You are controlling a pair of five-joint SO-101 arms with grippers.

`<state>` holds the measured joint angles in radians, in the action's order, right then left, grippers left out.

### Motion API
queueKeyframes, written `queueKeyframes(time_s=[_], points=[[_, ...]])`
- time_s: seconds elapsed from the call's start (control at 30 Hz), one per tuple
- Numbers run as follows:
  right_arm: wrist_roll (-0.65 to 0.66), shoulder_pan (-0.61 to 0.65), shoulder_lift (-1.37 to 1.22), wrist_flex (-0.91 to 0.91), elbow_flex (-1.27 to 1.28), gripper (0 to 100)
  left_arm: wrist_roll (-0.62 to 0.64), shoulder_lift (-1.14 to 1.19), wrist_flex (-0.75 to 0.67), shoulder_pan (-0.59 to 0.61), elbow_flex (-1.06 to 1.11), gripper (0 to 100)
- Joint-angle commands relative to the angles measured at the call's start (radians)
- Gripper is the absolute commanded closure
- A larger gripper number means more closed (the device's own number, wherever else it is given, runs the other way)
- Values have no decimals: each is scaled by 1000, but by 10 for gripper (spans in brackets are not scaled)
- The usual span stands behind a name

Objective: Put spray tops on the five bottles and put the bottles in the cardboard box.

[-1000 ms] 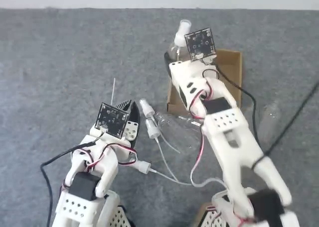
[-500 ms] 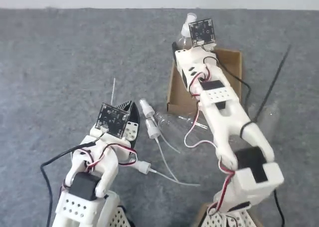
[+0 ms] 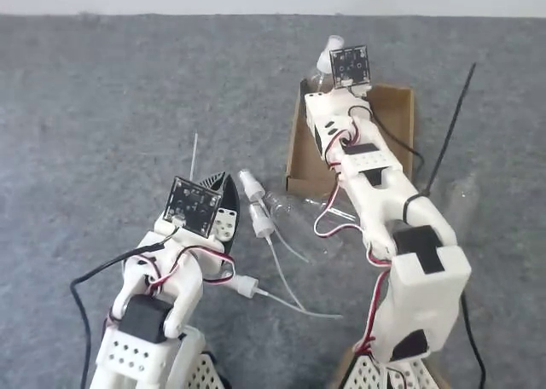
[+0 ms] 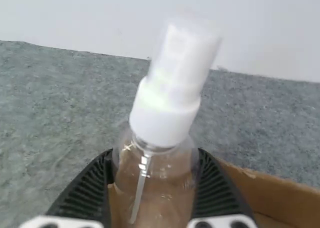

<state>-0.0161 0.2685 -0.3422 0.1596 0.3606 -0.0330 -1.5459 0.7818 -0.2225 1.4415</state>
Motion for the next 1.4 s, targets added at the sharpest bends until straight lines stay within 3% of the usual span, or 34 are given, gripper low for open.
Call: queueKeyframes(time_s=[0.0, 0.43, 0.73, 1.37], points=[[-12, -13, -1, 61, -77, 993, -5, -18, -29, -3, -7, 988], [-11, -4, -15, 53, -71, 984, -5, -18, -29, -3, -7, 988], [-11, 10, -13, 12, -72, 778, -5, -18, -29, -3, -7, 988], [60, 39, -12, 10, -75, 770, -8, -18, -29, -6, -7, 988]])
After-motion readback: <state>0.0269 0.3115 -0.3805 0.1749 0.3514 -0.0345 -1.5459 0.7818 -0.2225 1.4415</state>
